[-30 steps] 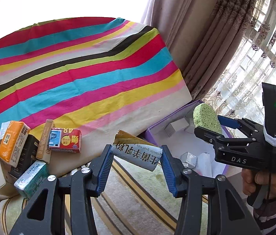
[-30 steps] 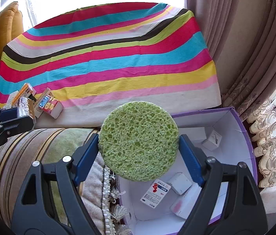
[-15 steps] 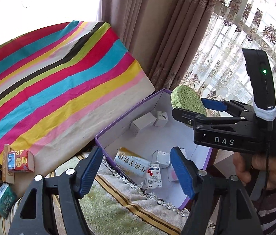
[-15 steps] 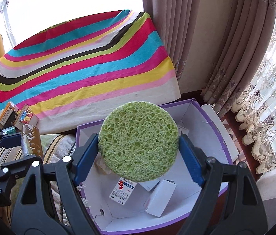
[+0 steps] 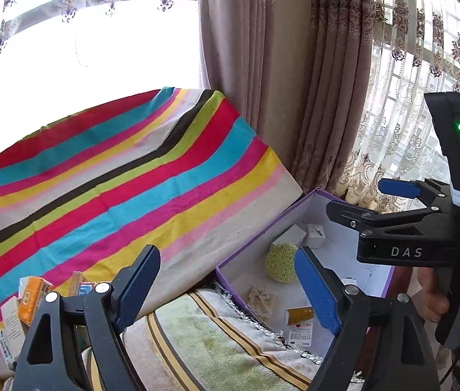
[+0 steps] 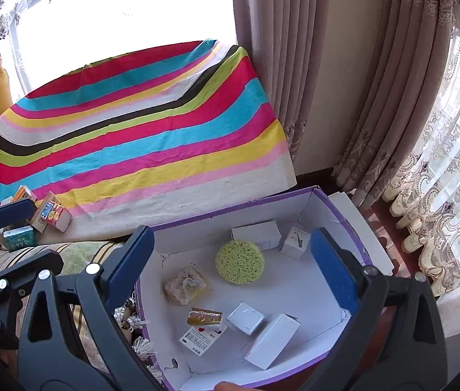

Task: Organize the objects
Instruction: 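Carry the cylinder and green sponge into the purple-rimmed box and release both, then move both open tools back toward the pile on the striped cloth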

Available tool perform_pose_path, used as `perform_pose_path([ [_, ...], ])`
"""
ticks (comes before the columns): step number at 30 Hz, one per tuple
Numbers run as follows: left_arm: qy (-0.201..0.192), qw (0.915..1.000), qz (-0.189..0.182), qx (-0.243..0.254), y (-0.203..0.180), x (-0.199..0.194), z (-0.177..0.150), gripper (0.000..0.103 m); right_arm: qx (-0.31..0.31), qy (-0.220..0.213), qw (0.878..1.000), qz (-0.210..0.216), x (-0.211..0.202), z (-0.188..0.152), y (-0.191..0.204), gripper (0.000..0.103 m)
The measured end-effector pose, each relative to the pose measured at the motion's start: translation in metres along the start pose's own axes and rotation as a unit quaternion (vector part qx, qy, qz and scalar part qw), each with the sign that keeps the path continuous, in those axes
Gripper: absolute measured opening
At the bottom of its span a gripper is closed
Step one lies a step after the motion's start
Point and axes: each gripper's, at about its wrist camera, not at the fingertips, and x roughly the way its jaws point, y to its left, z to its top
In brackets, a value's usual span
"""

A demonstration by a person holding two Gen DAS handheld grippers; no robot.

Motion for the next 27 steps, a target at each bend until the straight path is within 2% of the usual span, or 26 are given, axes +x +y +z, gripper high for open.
perform_pose_path([
  [4,-0.017,0.9984,0.044,0.03,0.003,-0.006,-0.001,0.087,0.007,-0.018,1.0,-0.003,-0.009,0.005,0.002,0.101],
  [6,-0.025,0.9984,0.037,0.035,0.008,-0.011,-0.004,0.087,0.01,-0.032,0.999,-0.006,-0.014,0.006,0.003,0.101],
  [9,-0.033,0.9992,0.003,0.021,0.019,-0.021,-0.008,0.087,0.01,-0.06,0.998,-0.005,-0.02,0.007,0.007,0.101],
  [12,-0.028,0.9993,0.01,0.022,0.026,-0.027,-0.013,0.087,-0.009,-0.09,0.996,0.008,-0.027,0.004,0.013,0.101],
  [14,-0.028,0.9994,0.015,0.014,0.034,-0.031,-0.018,0.087,-0.027,-0.076,0.996,0.027,-0.025,0.004,0.017,0.101],
  [18,-0.026,0.9996,0.0,-0.013,0.055,-0.04,-0.029,0.087,-0.028,-0.058,0.995,0.073,-0.023,0.001,0.024,0.101],
  [24,-0.013,0.9965,0.007,-0.082,0.1,-0.053,-0.052,0.087,-0.042,-0.031,0.992,0.115,-0.017,-0.005,0.049,0.101],
  [27,-0.008,0.9925,0.019,-0.121,0.126,-0.061,-0.066,0.087,-0.054,-0.02,0.992,0.115,-0.015,-0.008,0.064,0.101],
])
